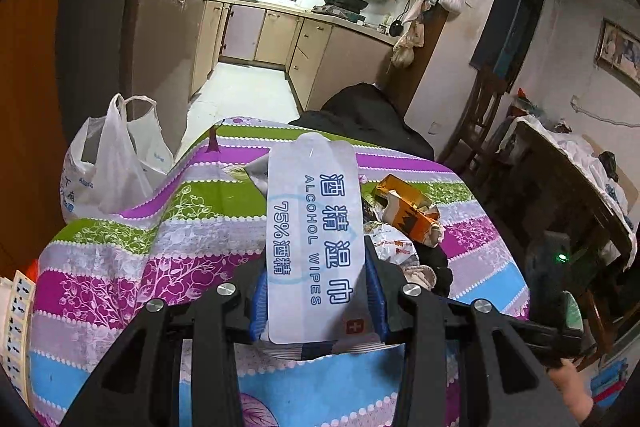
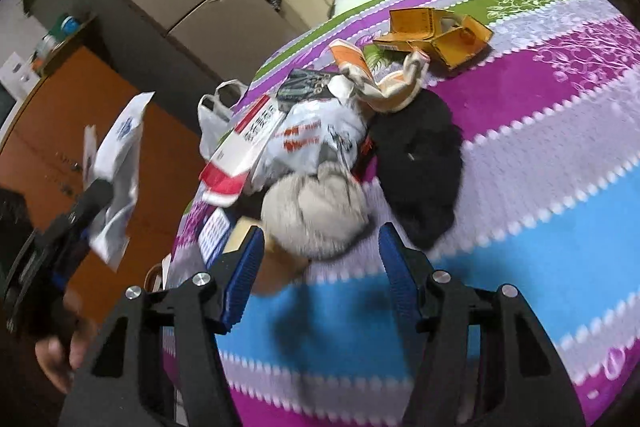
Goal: Collect trash
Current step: 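Grasp the alcohol wipes pack with the left tool while the right tool grasps the beige towel, then carry the wipes pack and towel over the green bin with both tools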
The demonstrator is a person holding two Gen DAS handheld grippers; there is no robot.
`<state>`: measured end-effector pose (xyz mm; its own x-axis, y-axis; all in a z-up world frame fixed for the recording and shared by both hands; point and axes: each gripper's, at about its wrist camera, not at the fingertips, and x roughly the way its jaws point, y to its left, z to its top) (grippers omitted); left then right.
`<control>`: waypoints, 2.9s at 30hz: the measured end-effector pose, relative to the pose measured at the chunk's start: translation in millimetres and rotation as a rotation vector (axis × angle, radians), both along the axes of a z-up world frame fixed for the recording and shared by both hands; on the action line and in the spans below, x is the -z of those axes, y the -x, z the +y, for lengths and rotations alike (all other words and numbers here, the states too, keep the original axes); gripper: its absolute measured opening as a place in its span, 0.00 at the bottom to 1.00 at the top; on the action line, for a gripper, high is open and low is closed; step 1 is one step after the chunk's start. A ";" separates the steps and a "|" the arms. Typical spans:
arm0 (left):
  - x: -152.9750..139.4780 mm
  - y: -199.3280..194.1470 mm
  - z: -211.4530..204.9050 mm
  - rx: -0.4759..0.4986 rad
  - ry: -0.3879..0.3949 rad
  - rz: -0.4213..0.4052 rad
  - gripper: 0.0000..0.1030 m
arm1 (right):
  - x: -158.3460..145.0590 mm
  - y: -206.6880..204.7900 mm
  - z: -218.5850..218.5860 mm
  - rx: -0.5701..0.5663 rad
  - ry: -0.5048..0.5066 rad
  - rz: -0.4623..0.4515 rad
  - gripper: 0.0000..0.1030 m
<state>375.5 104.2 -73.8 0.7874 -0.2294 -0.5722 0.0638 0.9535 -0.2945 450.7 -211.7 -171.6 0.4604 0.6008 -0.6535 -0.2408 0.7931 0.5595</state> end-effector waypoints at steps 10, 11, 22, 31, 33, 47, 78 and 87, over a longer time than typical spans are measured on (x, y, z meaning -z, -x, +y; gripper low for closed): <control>13.5 -6.4 -4.0 0.009 0.013 0.022 0.40 | 2.9 -14.6 22.6 0.002 0.014 -0.031 0.36; 14.0 -5.9 -3.9 0.008 0.015 0.023 0.40 | -0.6 -10.4 25.6 -0.004 0.039 -0.051 0.34; 2.8 16.6 -28.7 0.054 -0.001 -0.019 0.40 | -63.1 60.5 -1.8 0.034 0.197 -0.318 0.33; -23.6 47.1 -109.2 0.208 -0.029 -0.082 0.40 | -114.6 124.7 -76.9 0.179 0.418 -0.483 0.33; -31.1 51.0 -135.7 0.254 -0.026 -0.090 0.40 | -122.6 138.3 -97.2 0.221 0.455 -0.498 0.33; -72.2 65.7 -342.1 0.575 -0.019 -0.126 0.40 | -157.0 191.7 -251.1 0.489 0.642 -0.468 0.33; 52.3 -10.6 -600.1 0.810 -0.150 0.208 0.40 | -55.6 156.5 -437.4 0.576 0.487 0.035 0.33; 72.5 -17.3 -611.9 0.811 -0.159 0.233 0.40 | -46.7 147.0 -449.7 0.568 0.482 0.048 0.34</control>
